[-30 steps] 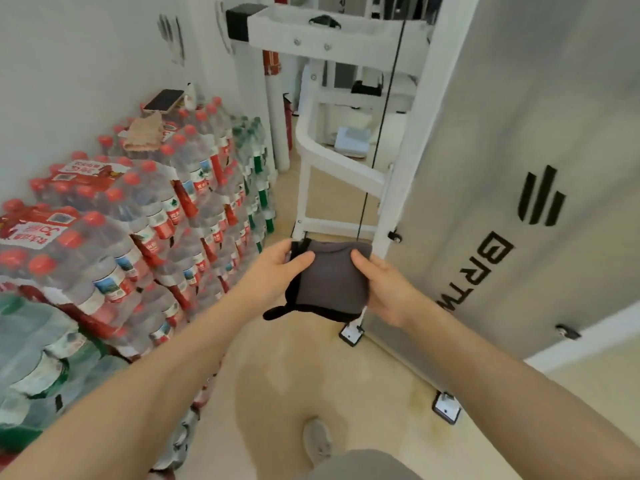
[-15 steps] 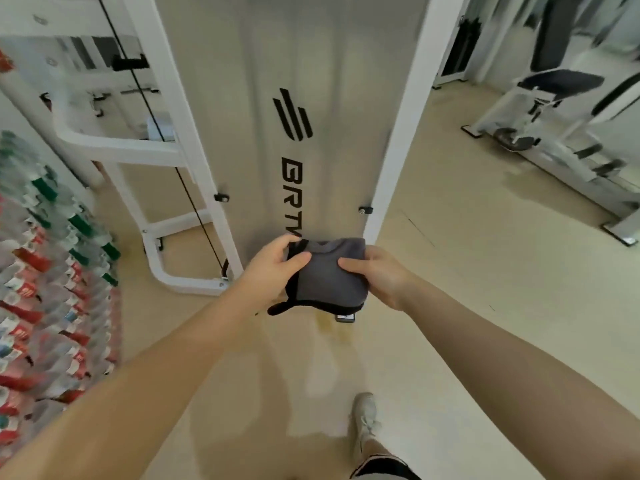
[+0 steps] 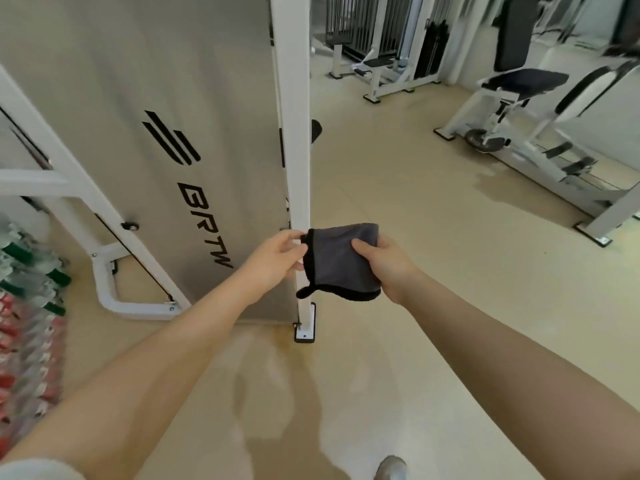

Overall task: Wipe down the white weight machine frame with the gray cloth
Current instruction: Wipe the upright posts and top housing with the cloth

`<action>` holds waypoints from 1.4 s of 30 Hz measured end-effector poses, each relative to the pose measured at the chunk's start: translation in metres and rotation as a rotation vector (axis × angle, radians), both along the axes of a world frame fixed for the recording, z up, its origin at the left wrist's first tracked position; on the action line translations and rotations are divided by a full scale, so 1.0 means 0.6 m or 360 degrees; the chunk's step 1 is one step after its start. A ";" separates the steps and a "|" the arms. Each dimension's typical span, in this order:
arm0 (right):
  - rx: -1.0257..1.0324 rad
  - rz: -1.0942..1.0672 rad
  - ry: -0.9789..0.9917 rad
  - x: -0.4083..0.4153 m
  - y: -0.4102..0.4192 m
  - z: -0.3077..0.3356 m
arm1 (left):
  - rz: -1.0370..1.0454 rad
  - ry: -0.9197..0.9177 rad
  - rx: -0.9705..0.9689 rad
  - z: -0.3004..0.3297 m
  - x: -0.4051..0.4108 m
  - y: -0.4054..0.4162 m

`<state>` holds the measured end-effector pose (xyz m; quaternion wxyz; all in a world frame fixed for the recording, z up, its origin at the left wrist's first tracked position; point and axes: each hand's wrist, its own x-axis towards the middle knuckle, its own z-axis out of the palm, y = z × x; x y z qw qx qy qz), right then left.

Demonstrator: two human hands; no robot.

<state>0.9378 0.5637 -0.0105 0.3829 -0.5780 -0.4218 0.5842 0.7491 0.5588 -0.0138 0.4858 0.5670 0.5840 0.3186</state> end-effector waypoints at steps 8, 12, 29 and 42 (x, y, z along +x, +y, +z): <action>-0.0127 0.0003 0.0019 0.133 0.162 0.000 | 0.0295 0.0296 0.0129 0.014 0.112 0.121; -0.0200 0.0106 0.0133 0.142 0.244 -0.013 | 0.0382 0.0628 0.0210 -0.014 0.116 0.181; -0.0140 0.0835 -0.0189 0.064 0.602 -0.052 | 0.1241 0.1150 0.0621 -0.116 0.162 0.343; -0.0202 0.1925 -0.0479 -0.003 0.730 -0.126 | 0.2580 0.0800 -0.0139 -0.189 0.282 0.399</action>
